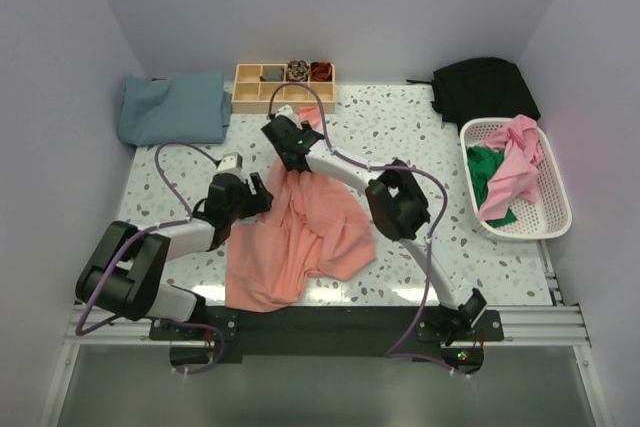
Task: Fold and stack the t-shirts
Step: Flatten out the tshirt
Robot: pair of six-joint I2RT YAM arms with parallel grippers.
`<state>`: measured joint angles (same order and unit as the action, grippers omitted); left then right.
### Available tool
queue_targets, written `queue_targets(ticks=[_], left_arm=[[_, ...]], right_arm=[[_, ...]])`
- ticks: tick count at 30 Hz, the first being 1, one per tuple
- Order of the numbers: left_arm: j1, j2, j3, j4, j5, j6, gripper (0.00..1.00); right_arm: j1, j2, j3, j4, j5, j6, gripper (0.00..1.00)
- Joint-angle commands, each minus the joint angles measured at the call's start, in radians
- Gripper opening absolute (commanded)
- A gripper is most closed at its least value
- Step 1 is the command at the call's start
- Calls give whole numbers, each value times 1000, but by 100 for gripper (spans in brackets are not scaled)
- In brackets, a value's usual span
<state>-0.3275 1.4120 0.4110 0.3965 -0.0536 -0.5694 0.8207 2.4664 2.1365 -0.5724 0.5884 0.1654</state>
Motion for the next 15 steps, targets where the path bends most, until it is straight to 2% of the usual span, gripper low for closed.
queue_targets(ticks=[1,3,4,6,7,8,11,15], left_arm=[[5,34,-21,11,47,-21,56],[5,41,-20,30,92,-18,40],[5,44,-18,34,101,-18,26],[5,53,-12,50,135,-14,15],[5,56,-9,54,146,-11,3],[5,58,-6,56,153,-3,0],[5,56,6,44,162,15,0],[5,-2,50,-27,138,52,0]], right_arm=[[-2,-127,-107,46,30,19,38],[0,-161,-151,60,42,11,16],[-2,-176,-162,62,60,3,0],[-2,-236,-205,68,83,-3,0],[-3,-259,-225,71,106,-7,0],[-3,-326,-280,92,117,-10,0],[-12,-449,-413,141,175,-13,0],[-40,-698,-562,155,234,-4,0]])
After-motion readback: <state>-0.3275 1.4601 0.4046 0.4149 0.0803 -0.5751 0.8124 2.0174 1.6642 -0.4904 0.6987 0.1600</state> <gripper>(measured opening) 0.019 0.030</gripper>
